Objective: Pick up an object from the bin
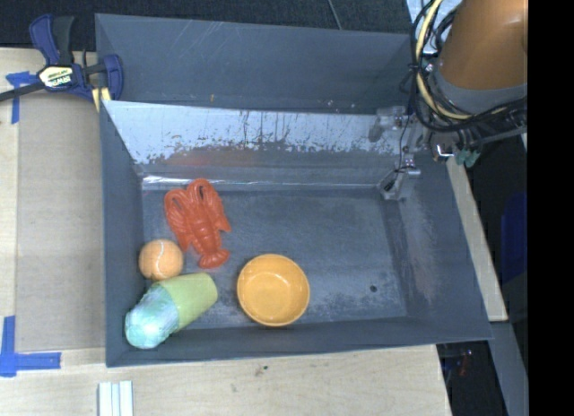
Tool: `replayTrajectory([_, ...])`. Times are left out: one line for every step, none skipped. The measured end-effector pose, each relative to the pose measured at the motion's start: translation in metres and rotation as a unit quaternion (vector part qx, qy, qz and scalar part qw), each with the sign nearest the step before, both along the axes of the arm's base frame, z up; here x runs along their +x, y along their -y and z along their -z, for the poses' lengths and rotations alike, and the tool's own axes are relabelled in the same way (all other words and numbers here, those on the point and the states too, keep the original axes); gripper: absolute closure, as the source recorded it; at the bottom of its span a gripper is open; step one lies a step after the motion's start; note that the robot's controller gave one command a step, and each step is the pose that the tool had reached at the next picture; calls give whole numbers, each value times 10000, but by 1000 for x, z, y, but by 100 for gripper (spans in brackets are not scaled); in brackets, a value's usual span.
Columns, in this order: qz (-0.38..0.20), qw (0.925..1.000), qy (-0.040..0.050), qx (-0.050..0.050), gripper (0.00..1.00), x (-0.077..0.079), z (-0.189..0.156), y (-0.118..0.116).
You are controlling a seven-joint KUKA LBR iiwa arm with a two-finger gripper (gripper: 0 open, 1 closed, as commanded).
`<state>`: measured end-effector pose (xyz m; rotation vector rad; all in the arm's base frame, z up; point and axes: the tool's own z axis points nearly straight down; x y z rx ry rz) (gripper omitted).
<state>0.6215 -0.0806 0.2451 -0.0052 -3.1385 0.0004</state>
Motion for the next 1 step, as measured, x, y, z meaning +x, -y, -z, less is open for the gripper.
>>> replayTrajectory([-12, 10000, 39, -2, 0, 1, -5, -1])
